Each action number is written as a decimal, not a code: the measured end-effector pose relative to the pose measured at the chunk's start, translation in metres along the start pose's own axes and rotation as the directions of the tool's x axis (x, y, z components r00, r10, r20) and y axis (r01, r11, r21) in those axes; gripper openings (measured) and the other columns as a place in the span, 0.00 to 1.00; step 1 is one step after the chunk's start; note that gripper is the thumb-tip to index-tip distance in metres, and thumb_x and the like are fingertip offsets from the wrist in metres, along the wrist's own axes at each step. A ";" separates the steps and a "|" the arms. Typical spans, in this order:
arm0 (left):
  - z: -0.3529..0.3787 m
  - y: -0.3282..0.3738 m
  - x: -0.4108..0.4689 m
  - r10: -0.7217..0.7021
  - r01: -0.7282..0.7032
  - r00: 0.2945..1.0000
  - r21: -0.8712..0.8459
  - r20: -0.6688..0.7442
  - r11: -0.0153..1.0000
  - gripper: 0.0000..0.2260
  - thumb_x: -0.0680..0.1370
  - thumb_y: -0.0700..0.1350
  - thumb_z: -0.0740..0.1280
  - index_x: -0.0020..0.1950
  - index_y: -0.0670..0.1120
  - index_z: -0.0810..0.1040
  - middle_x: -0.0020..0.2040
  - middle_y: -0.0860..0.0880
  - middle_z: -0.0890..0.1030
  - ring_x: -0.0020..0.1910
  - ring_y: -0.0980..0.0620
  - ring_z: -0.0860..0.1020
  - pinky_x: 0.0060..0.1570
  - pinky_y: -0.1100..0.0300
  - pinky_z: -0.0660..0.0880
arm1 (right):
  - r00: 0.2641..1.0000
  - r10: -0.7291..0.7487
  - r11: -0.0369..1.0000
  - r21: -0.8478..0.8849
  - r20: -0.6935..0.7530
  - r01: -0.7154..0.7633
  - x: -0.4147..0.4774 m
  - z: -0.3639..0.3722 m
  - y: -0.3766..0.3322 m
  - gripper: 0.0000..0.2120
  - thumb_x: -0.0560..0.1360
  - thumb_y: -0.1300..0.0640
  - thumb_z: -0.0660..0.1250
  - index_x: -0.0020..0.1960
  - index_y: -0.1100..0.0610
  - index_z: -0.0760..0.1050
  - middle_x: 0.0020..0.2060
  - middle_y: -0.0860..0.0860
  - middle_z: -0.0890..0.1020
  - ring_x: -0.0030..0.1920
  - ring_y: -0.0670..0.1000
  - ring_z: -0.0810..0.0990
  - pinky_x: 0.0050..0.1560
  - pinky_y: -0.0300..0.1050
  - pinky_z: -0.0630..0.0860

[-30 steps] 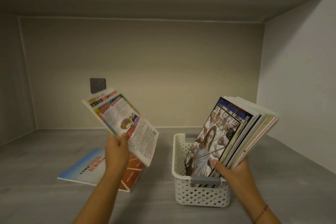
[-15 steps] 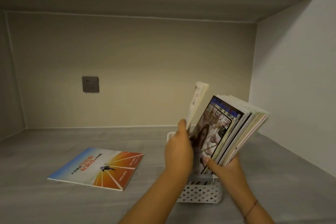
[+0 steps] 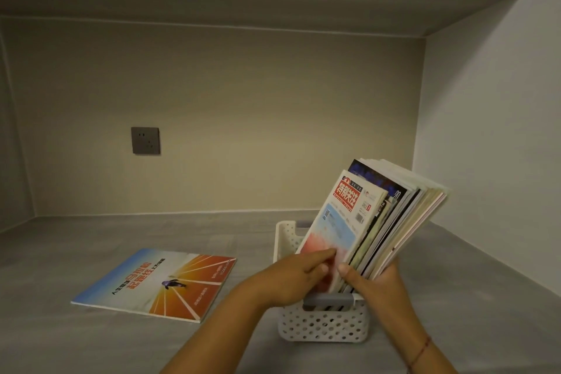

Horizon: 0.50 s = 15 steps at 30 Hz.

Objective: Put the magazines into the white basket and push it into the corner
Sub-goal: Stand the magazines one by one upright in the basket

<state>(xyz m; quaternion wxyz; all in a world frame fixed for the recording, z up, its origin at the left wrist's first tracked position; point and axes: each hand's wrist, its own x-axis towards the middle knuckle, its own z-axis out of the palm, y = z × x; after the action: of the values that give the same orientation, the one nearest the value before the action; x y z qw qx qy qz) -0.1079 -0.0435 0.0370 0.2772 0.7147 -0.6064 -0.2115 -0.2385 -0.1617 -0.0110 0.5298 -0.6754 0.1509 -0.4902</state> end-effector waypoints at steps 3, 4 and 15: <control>-0.004 -0.005 -0.003 -0.009 0.008 1.000 0.025 0.026 1.000 0.19 0.83 0.53 0.53 0.74 0.59 0.63 0.73 0.54 0.68 0.66 0.55 0.69 0.61 0.62 0.67 | 1.000 0.006 1.000 0.008 -0.005 -0.006 -0.001 0.001 -0.001 0.43 0.55 0.50 0.76 0.65 0.43 0.60 0.55 0.39 0.75 0.51 0.37 0.75 0.36 0.26 0.75; -0.005 -0.006 -0.005 -0.008 0.008 1.000 0.000 0.005 1.000 0.18 0.83 0.52 0.54 0.74 0.58 0.64 0.73 0.54 0.68 0.65 0.56 0.69 0.59 0.64 0.66 | 1.000 0.005 1.000 0.011 -0.004 -0.005 -0.001 0.001 -0.001 0.42 0.55 0.50 0.76 0.65 0.43 0.60 0.55 0.39 0.75 0.51 0.37 0.75 0.35 0.26 0.74; 0.004 -0.013 -0.005 -0.011 0.012 1.000 0.087 -0.017 0.996 0.20 0.82 0.54 0.54 0.75 0.62 0.58 0.74 0.55 0.65 0.70 0.52 0.67 0.62 0.60 0.66 | 1.000 0.003 1.000 0.004 -0.012 -0.003 0.000 0.001 0.001 0.41 0.57 0.51 0.76 0.66 0.46 0.62 0.55 0.41 0.76 0.52 0.39 0.76 0.37 0.27 0.76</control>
<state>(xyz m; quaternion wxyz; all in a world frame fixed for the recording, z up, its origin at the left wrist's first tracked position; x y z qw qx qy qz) -0.1020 -0.0374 0.0256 0.2498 0.7313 -0.6085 -0.1805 -0.2370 -0.1613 -0.0124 0.5309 -0.6714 0.1542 -0.4935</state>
